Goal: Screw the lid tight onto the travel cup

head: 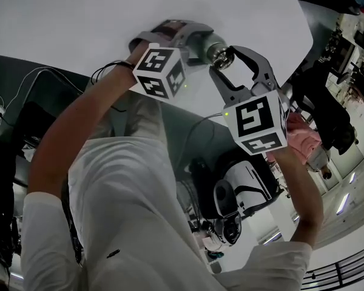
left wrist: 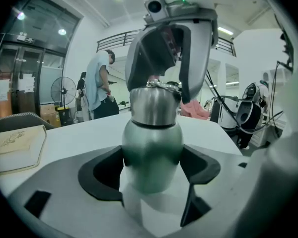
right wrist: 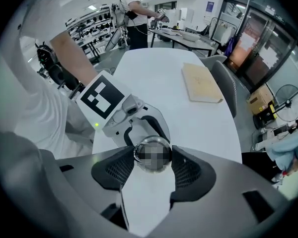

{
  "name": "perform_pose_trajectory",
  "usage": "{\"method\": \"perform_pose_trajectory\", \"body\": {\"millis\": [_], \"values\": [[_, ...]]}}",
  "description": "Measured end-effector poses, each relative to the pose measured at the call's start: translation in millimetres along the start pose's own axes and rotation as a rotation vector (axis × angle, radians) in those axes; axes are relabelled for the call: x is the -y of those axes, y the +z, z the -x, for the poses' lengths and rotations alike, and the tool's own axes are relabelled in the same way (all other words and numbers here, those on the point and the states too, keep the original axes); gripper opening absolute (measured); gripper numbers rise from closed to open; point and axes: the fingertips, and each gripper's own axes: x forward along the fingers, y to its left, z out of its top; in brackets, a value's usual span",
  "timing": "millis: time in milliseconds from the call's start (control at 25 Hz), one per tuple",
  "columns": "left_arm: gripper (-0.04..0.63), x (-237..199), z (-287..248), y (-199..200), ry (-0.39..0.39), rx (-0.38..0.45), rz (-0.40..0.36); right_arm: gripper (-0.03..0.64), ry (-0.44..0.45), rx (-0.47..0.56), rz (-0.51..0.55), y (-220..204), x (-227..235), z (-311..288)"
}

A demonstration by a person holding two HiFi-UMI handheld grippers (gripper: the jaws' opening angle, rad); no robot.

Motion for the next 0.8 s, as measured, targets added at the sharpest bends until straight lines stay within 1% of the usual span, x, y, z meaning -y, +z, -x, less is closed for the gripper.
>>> {"method": "perform_pose_trajectory", "body": {"millis": [240,400,480,640,720,800], "values": [[0.345,1.3,-0.2,-0.6,0.017,-0.017,-0.001,0.229,-0.029,0.012,-0.077,-0.2,0.2,0.5],[0.345,-2.4,1.1,-2.9,0.047,-0.035,0.020,0.230,-0.028,0.021,-0.012,1.9,0.4,-1.6],[0.345,-1.1,0.8,-4.0,0.045,-0.045,0.037,0.233,-0.031,0.035,-0.019,1.3,-1.1,-3.1],[0.345,0.7,2.1,-2.9,0.016,-0.060,0.049,0.245,-0.041,0.083,-0.066,0.8,1.8,-1.4],[0.345,-1.9,10.0,3.8,0.022,-0.051,0.064,0.253,-0.047,0.126,-0.097,4.1,4.3,5.8],[0.345,-4.9,23.3,12.0,0.039,-0.039,0.097,0.255,-0.057,0.185,-0.141,8.3,4.5,16.5]]}}
